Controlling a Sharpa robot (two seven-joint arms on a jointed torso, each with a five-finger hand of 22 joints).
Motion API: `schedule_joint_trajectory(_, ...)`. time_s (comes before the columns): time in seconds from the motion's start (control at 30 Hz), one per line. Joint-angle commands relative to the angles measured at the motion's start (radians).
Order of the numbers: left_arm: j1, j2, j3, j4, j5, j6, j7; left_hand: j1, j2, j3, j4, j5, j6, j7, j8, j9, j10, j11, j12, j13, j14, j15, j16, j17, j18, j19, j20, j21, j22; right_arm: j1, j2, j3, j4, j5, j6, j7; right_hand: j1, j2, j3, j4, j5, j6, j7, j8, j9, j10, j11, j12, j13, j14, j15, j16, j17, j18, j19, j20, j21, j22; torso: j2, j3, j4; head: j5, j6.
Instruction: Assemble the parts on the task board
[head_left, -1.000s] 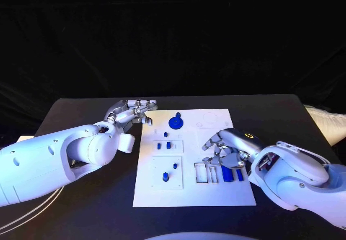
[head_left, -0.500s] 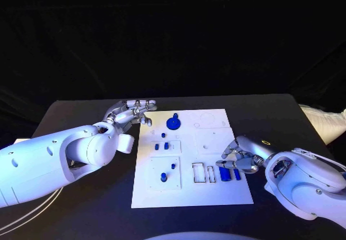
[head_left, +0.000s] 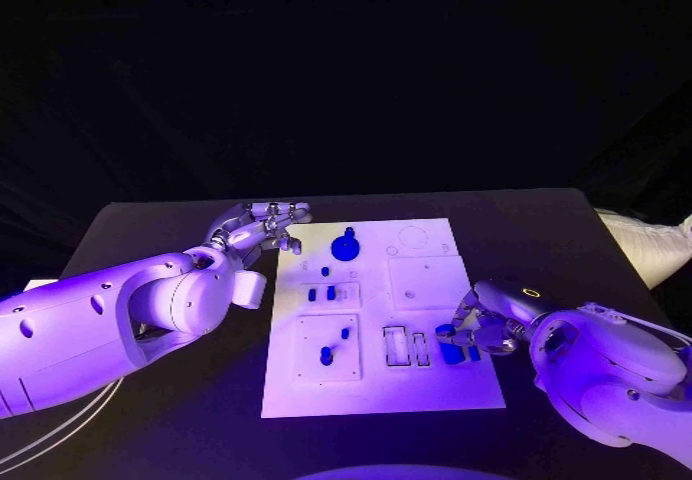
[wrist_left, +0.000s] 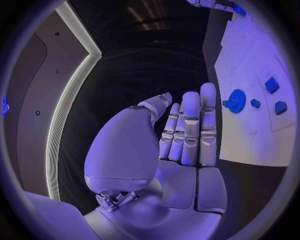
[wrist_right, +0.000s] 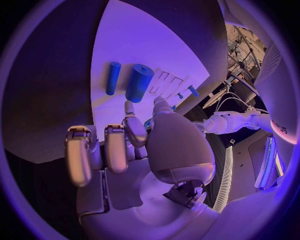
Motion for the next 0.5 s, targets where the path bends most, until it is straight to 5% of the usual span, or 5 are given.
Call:
schedule_joint_trajectory(0.03, 0.000, 0.000, 0.000, 0.002, 0.004, 0.020, 0.004, -0.002, 0.005, -0.008, 0.001, -0.004, -0.006, 0.003, 0.005, -0.001, -0.009, -0.001, 0.003, -0.001, -0.008, 0.000, -0.001, -0.002, 0.019, -0.002, 0.001, -0.004, -0.002, -0.002, 0.002, -0.001, -0.001, -0.057, 0.052, -0.060, -0.015, -0.002, -0.008, -0.001, -0.006, 0.006, -0.001, 0.008, 0.003, -0.007, -0.002, -0.001, 0.216, 0.061, 0.005, 0.004, 0.006, -0.021, 0.041, -0.002, 0.003, 0.178, 0.000, 0.0001, -0.0004, -0.001, -0.001)
schedule_joint_trajectory(0.5, -0.001, -0.001, 0.000, 0.002, 0.004, 0.022, 0.002, -0.002, 0.005, -0.008, 0.001, -0.004, -0.006, 0.003, 0.005, -0.001, -0.009, -0.001, 0.003, -0.001, -0.008, 0.000, -0.001, -0.002, 0.019, -0.002, 0.001, -0.004, -0.002, -0.028, 0.031, -0.001, -0.022, -0.065, 0.091, -0.066, -0.020, -0.002, -0.015, -0.002, -0.015, 0.007, -0.002, 0.013, 0.010, -0.010, -0.003, -0.008, 0.215, 0.060, 0.004, 0.003, 0.004, -0.020, 0.039, -0.003, 0.002, 0.177, 0.000, -0.0008, 0.0013, 0.000, -0.006)
